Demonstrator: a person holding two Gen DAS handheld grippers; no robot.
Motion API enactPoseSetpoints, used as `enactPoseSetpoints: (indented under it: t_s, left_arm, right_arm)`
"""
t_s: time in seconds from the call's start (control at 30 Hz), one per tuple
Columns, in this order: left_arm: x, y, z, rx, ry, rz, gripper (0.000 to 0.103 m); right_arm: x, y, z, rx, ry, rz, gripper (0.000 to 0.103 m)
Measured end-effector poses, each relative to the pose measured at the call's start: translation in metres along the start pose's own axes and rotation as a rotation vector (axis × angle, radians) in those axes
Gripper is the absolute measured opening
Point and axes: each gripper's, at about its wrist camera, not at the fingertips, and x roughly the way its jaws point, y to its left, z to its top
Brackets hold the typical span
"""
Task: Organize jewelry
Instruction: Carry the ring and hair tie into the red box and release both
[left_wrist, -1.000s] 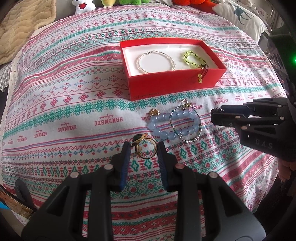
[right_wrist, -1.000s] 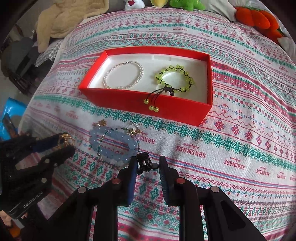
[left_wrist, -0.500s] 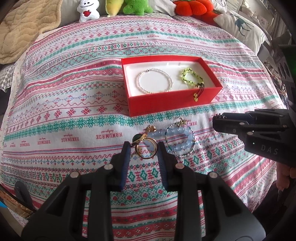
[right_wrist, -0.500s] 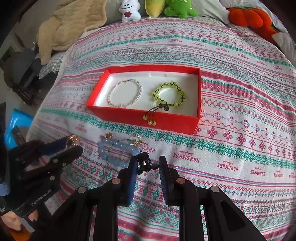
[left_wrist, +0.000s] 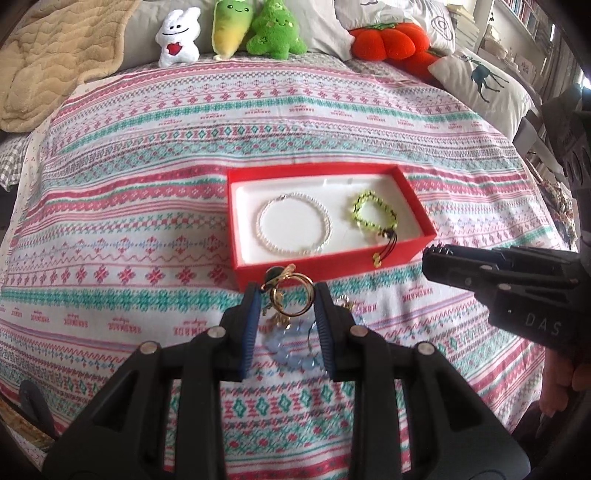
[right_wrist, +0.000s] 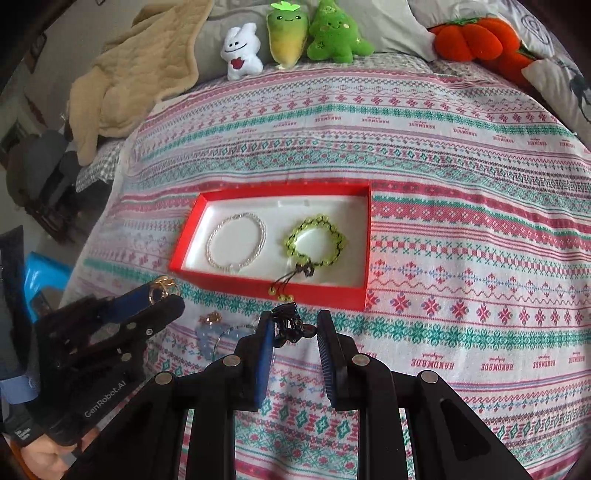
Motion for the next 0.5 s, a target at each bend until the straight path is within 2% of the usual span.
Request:
enactPoseSetpoints:
  t_s: [0.5]
  left_arm:
    - [0.028,-0.004,0.025,-0.01,-0.051,0.005,0.031]
  right_arm:
    - [0.016,-0.015,0.025,0.009,-0.052,-0.037,0.024]
